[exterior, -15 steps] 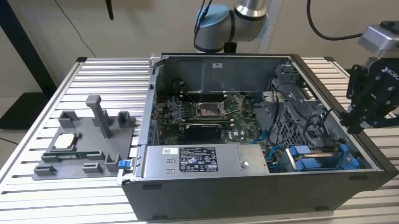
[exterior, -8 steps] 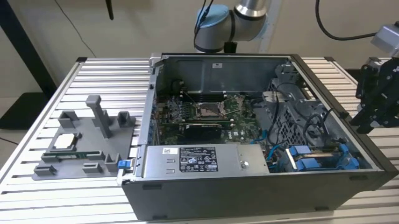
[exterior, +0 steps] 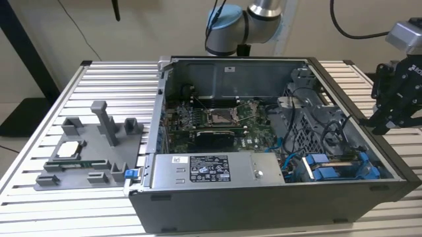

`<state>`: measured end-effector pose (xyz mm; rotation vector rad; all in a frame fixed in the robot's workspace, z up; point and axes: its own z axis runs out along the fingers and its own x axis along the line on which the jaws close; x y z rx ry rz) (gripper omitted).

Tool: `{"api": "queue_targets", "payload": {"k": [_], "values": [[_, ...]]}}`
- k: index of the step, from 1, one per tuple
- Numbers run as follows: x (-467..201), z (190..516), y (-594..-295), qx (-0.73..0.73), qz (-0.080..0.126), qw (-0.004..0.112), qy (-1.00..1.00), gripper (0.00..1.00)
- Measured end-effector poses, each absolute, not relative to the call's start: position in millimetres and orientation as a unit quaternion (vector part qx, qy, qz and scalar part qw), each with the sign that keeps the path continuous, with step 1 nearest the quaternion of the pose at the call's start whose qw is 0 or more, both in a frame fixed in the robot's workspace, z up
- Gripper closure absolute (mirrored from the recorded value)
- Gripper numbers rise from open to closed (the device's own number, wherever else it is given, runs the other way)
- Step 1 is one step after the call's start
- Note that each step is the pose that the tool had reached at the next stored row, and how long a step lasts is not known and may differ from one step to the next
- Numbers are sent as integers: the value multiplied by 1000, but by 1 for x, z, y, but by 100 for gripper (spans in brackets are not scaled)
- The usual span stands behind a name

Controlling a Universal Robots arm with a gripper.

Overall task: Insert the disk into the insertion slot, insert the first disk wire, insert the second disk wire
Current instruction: 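Insert the first disk wire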

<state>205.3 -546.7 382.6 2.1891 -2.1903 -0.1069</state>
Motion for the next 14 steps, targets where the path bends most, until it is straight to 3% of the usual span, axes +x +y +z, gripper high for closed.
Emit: {"api": "queue_targets", "payload": {"k": [14], "values": [[205, 390, -539, 706, -37, 24, -707, 0]]}}
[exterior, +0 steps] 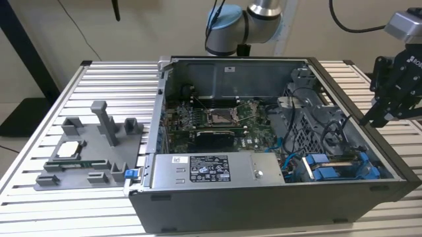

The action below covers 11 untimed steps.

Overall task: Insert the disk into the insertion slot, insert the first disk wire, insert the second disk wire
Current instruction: 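Insert the first disk wire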

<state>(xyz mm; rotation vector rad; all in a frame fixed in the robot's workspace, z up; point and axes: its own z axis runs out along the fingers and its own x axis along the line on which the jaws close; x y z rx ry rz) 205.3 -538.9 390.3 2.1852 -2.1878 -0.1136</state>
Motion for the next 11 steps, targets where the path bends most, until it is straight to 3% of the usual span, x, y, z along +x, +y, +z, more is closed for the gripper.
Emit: {"api": "queue_targets", "payload": {"k": [4, 11], "values": [[206, 390, -537, 705, -51, 38, -706, 0], [208, 390, -528, 705, -53, 41, -706, 0]]}}
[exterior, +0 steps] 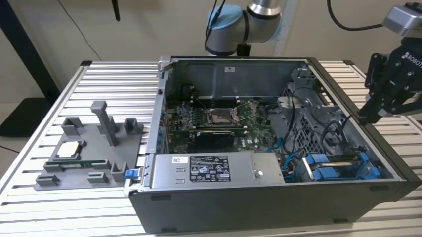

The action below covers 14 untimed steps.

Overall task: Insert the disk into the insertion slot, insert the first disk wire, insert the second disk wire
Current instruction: 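Insert the first disk wire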

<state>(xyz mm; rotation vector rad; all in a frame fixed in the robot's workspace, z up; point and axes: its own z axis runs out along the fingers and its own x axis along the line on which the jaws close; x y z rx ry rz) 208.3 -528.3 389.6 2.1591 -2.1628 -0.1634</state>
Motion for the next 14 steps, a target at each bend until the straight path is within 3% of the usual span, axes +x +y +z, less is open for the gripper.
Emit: {"api": "queue_targets", "payload": {"k": [8, 14], "values": [[213, 385, -528, 705, -59, 43, -706, 0], [214, 383, -528, 705, -75, 29, -704, 0]]}}
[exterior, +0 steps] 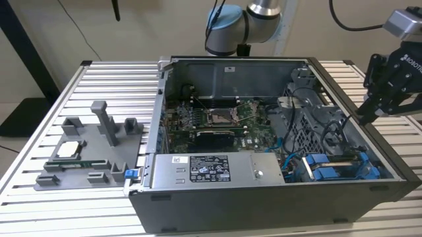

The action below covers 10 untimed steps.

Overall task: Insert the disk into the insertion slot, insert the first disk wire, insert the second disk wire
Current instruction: 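Insert the first disk wire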

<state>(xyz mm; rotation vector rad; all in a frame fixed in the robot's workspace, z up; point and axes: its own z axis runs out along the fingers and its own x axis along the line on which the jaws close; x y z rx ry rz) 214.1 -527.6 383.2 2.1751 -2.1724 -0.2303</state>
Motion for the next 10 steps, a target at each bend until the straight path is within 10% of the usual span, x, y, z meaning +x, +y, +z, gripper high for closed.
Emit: {"api": "queue_targets", "payload": {"k": [10], "values": [[218, 379, -529, 705, -83, 28, -704, 0]]}}
